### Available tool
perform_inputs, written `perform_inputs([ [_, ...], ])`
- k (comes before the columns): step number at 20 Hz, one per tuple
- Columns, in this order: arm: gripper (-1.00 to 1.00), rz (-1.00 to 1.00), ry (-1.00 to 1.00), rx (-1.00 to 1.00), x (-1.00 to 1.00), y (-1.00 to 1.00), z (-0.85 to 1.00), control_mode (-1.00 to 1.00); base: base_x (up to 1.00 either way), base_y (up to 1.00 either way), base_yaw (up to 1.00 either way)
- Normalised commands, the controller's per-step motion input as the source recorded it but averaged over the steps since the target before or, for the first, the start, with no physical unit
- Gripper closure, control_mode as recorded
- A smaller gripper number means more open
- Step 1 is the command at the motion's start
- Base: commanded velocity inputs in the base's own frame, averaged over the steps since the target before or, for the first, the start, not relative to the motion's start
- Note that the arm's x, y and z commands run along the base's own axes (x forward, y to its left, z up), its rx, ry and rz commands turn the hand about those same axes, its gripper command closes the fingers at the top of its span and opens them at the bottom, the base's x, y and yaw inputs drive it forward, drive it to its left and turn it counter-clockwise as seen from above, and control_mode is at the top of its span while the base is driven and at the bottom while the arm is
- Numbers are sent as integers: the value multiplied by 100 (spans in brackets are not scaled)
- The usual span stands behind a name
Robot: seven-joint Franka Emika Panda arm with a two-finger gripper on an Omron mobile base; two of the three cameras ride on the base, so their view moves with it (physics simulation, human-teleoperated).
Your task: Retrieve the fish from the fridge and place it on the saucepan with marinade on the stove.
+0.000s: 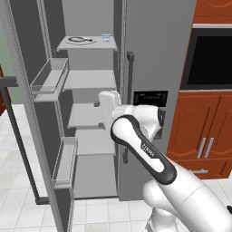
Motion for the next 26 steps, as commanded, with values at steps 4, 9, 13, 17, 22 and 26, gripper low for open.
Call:
perform_inputs([
  [4,-100,0,24,-35,0,-41,0,-100,0,0,0],
  [9,-100,0,11,-40,0,-66,-5,-100,0,0,0],
  [13,-100,3,12,-37,0,-80,-5,-100,0,0,0],
  [17,-100,13,3,-38,-5,-76,-3,-100,0,0,0],
  [22,-100,30,-13,-42,-29,-38,-1,-100,0,0,0],
  [26,-100,45,-32,-42,-29,-22,-7,-100,0,0,0],
])
